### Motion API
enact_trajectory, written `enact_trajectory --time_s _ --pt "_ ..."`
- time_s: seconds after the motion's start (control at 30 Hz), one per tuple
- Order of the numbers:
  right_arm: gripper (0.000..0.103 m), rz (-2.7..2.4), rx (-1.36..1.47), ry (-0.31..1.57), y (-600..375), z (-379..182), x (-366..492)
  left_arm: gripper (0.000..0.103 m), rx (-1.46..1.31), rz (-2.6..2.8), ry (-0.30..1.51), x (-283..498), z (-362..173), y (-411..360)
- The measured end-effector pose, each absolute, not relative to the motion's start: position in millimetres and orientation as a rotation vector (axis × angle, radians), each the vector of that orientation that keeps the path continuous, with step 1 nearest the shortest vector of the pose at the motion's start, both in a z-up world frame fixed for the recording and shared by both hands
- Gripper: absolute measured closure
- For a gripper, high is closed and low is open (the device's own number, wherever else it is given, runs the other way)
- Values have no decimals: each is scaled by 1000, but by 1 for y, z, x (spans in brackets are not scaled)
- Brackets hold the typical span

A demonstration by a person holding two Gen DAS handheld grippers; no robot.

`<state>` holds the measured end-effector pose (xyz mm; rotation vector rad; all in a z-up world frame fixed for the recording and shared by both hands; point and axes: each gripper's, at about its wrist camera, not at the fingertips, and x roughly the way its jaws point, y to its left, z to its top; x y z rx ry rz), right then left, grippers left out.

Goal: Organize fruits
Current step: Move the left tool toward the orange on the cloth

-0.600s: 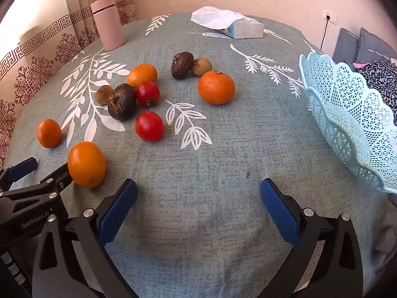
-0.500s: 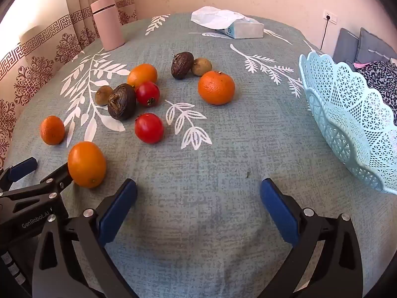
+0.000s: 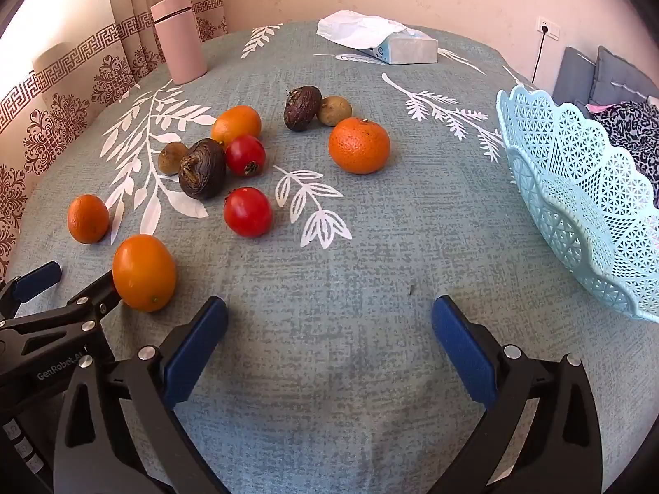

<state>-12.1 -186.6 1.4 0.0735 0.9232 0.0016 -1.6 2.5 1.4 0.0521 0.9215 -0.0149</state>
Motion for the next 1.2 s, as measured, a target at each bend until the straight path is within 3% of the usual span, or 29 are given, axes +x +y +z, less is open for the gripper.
enact_trajectory --time_s 1.2 --pt "2 -5 76 921 -184 0 -15 5 54 -12 922 -3 1 -2"
